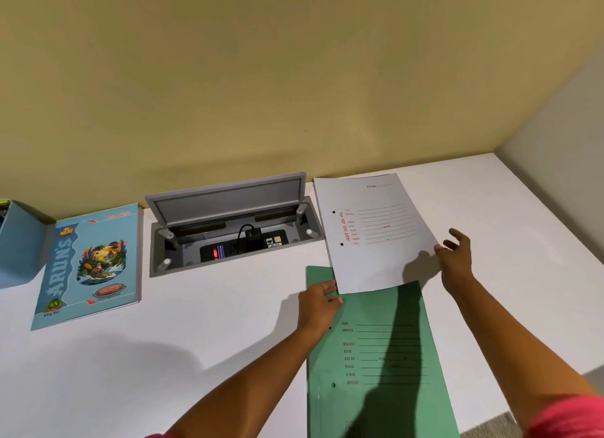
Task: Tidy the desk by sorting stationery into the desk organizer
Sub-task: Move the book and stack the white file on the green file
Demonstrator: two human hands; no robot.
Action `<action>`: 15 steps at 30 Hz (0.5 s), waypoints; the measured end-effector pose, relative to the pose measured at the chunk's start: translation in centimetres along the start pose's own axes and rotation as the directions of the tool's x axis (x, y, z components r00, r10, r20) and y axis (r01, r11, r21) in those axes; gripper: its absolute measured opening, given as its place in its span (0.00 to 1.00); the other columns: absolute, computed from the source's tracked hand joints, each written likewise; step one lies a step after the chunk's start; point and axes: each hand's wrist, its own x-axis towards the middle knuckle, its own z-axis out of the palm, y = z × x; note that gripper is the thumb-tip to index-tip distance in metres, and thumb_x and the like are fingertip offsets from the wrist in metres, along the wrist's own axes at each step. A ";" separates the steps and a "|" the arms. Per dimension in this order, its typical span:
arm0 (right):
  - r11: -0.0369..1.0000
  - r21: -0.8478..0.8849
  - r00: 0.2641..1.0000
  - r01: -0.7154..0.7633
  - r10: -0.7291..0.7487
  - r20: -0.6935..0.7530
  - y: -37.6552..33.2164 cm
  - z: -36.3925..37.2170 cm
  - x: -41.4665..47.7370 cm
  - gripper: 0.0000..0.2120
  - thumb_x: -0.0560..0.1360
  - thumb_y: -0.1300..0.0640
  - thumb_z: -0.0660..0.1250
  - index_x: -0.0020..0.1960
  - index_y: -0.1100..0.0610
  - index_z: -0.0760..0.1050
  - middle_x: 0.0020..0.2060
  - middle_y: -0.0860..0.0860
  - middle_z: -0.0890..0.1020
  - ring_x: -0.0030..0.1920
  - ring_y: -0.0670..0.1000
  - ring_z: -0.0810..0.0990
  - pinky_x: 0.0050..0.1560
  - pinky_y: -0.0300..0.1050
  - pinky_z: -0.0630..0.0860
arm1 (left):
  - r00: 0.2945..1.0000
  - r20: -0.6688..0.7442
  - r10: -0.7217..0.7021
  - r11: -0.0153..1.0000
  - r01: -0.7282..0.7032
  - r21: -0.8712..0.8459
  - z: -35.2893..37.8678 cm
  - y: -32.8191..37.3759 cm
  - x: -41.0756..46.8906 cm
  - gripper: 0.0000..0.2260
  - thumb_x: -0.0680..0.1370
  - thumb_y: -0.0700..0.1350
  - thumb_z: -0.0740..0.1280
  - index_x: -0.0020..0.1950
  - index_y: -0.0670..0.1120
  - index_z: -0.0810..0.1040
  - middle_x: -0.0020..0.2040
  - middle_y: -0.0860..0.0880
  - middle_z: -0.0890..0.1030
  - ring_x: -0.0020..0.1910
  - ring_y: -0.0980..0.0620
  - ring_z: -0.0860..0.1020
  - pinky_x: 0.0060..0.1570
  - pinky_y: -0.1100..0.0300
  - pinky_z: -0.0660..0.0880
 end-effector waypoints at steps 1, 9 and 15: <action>1.000 0.019 1.000 -0.002 0.002 0.009 0.4 -0.1 0.2 0.26 0.77 0.68 0.63 0.70 0.52 0.63 0.67 0.59 0.68 0.62 0.58 0.71 0.60 0.56 0.75 | 1.000 0.019 0.010 0.999 -0.011 0.040 0.0 -0.3 -0.2 0.20 0.75 0.37 0.68 0.67 0.44 0.73 0.61 0.50 0.78 0.55 0.55 0.78 0.59 0.67 0.71; 0.995 -0.034 0.977 -0.091 0.082 -0.199 6.1 -1.0 -3.6 0.22 0.75 0.68 0.64 0.67 0.57 0.67 0.66 0.59 0.70 0.60 0.58 0.74 0.52 0.49 0.76 | 0.971 -0.237 -0.011 0.904 0.111 0.412 -0.8 -3.3 -1.7 0.20 0.76 0.39 0.64 0.68 0.48 0.68 0.65 0.47 0.67 0.65 0.46 0.66 0.62 0.51 0.69; 0.973 0.002 0.972 -0.229 0.229 -0.047 8.0 2.9 -9.3 0.18 0.75 0.66 0.62 0.63 0.56 0.68 0.51 0.55 0.77 0.49 0.56 0.78 0.50 0.50 0.76 | 0.965 -0.207 -0.161 0.855 0.241 0.459 0.8 -4.0 -3.6 0.21 0.75 0.41 0.66 0.66 0.42 0.62 0.64 0.44 0.63 0.61 0.44 0.66 0.54 0.54 0.73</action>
